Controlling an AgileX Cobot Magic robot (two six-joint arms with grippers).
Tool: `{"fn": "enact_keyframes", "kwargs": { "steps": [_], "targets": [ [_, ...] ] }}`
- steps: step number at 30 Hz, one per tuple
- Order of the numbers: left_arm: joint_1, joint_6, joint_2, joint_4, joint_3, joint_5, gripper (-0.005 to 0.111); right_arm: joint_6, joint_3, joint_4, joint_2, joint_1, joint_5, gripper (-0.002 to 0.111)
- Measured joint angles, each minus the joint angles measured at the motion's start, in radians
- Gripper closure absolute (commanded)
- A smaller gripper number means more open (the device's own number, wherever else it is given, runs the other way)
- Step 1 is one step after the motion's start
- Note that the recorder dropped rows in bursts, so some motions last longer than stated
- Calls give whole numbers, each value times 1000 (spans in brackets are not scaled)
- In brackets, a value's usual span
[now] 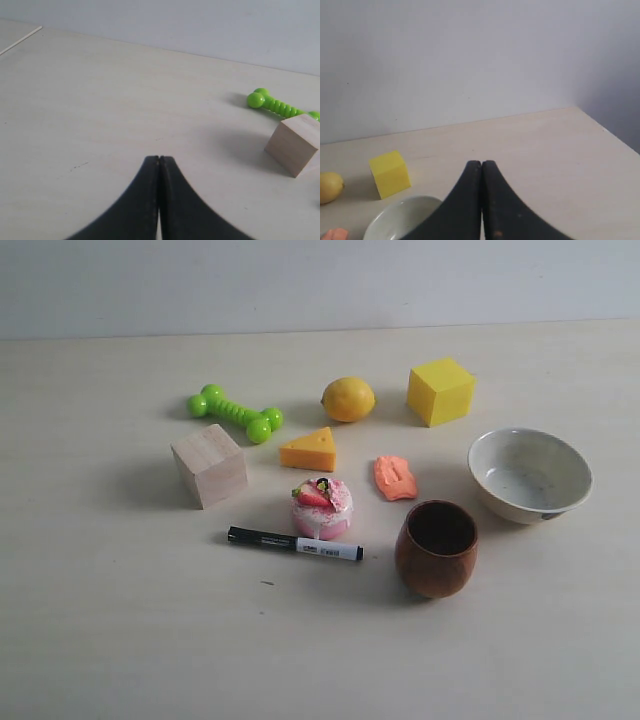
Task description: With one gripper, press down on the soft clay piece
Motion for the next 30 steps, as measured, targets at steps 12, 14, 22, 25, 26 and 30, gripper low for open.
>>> {"fn": "enact_keyframes", "kwargs": {
  "steps": [12, 14, 22, 25, 26, 30],
  "targets": [
    [0, 0, 0, 0, 0, 0, 107, -48, 245, 59, -178, 0, -51, 108],
    [0, 0, 0, 0, 0, 0, 107, -68, 245, 67, -178, 0, -22, 108],
    [0, 0, 0, 0, 0, 0, 107, -97, 245, 88, -178, 0, 23, 108],
    [0, 0, 0, 0, 0, 0, 107, -97, 245, 96, -178, 0, 23, 108],
    [0, 0, 0, 0, 0, 0, 107, -97, 245, 96, -178, 0, 23, 108],
    [0, 0, 0, 0, 0, 0, 107, -97, 245, 100, -178, 0, 23, 108]
  ]
}}
